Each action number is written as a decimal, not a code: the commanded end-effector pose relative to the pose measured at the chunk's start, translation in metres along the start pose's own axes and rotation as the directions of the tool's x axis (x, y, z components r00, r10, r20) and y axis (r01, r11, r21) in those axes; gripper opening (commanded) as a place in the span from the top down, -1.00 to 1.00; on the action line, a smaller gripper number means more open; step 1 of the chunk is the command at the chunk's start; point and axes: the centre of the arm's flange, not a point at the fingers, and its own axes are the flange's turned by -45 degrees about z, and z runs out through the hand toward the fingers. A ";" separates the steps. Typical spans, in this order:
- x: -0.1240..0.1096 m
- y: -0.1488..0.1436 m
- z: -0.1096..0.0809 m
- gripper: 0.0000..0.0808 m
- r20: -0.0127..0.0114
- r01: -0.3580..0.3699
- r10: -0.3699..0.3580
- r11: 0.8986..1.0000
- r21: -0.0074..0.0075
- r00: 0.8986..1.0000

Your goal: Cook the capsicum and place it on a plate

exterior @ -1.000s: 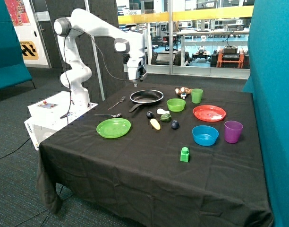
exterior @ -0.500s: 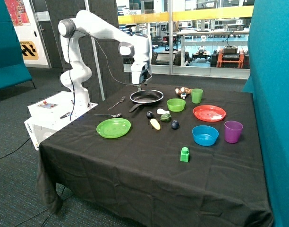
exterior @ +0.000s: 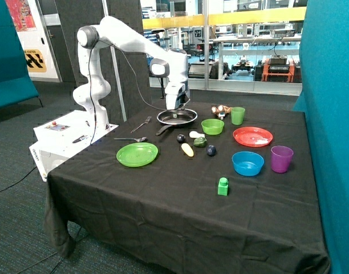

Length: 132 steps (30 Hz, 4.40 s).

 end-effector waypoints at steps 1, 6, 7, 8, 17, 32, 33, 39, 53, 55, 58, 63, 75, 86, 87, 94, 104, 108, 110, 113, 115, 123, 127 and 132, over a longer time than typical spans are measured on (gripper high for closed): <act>0.033 0.003 0.016 -0.60 0.001 -0.008 0.008 1.000 0.001 1.000; 0.050 0.011 0.018 -0.60 0.001 -0.026 0.026 1.000 0.001 1.000; 0.053 0.013 0.018 -0.60 0.001 -0.025 0.025 1.000 0.001 1.000; 0.056 0.015 0.019 -0.60 0.001 -0.037 0.037 0.999 0.001 0.999; 0.074 0.035 0.031 -0.58 0.001 -0.070 0.070 0.998 0.001 0.998; 0.089 0.052 0.049 -0.51 0.001 -0.103 0.103 0.995 0.001 0.995; 0.091 0.055 0.051 -0.48 0.001 -0.108 0.108 0.994 0.001 0.994; 0.099 0.066 0.056 -0.61 0.001 -0.110 0.110 0.994 0.001 0.994; 0.104 0.076 0.077 -0.67 0.001 -0.099 0.099 0.995 0.001 0.995; 0.104 0.075 0.081 -0.70 0.001 -0.097 0.097 0.995 0.001 0.995; 0.104 0.074 0.084 -0.71 0.001 -0.097 0.097 0.995 0.001 0.995; 0.106 0.072 0.086 -0.63 0.001 -0.089 0.089 0.996 0.001 0.996; 0.120 0.060 0.086 -0.62 0.001 -0.056 0.056 0.998 0.001 0.998; 0.123 0.053 0.097 -0.60 0.001 -0.053 0.053 0.999 0.001 0.999; 0.124 0.053 0.097 -0.60 0.001 -0.053 0.053 0.999 0.001 0.999; 0.133 0.049 0.095 -0.53 0.001 -0.040 0.040 0.999 0.001 0.999; 0.139 0.047 0.093 -0.45 0.001 -0.031 0.031 1.000 0.001 1.000; 0.138 0.050 0.094 -0.45 0.001 -0.030 0.030 1.000 0.001 1.000; 0.138 0.052 0.095 -0.44 0.001 -0.031 0.031 1.000 0.001 1.000; 0.137 0.054 0.097 -0.46 0.001 -0.033 0.033 0.999 0.001 0.999; 0.136 0.055 0.098 -0.46 0.001 -0.034 0.034 0.999 0.001 0.999; 0.133 0.057 0.105 -0.42 0.001 -0.037 0.037 0.999 0.001 0.999; 0.132 0.056 0.107 -0.04 0.001 -0.038 0.038 0.999 0.001 0.999; 0.132 0.056 0.109 0.96 0.001 -0.036 0.036 0.999 0.001 0.999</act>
